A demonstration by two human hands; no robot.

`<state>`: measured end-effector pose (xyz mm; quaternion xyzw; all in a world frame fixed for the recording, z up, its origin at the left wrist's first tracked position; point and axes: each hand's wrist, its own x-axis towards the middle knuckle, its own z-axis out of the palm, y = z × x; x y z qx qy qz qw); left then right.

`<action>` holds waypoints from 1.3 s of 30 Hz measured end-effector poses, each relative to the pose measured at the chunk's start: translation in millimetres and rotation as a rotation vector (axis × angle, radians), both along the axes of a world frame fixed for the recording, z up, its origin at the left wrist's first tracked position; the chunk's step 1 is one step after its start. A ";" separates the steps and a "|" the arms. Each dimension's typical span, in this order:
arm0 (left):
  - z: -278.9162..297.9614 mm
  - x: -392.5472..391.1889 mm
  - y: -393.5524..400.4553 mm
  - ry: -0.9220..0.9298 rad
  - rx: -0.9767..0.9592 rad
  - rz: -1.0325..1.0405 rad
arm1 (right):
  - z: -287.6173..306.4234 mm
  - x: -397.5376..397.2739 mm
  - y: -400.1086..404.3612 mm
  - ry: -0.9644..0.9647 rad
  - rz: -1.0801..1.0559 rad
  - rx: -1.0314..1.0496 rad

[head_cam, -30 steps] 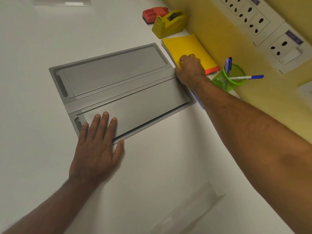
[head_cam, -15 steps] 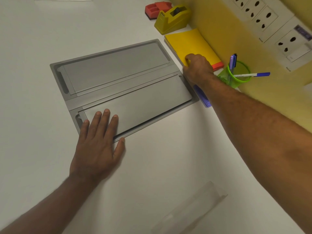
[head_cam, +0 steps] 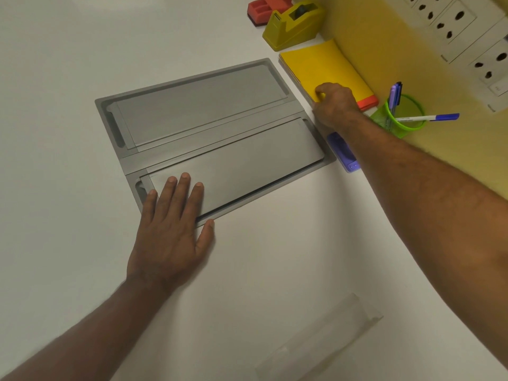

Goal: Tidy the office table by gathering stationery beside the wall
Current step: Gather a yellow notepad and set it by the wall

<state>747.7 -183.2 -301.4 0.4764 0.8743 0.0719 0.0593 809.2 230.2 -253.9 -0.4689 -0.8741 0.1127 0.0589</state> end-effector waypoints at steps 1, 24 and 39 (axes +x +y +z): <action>-0.2 -0.1 0.0 0.002 -0.003 -0.001 | 0.0 -0.2 -0.2 0.002 -0.005 -0.002; -10.6 -2.1 -1.5 0.034 0.039 0.001 | 8.7 15.7 -34.0 -0.124 0.045 0.046; 62.2 29.6 -45.8 -0.089 -0.057 0.014 | 51.5 166.9 -261.6 0.057 0.162 0.082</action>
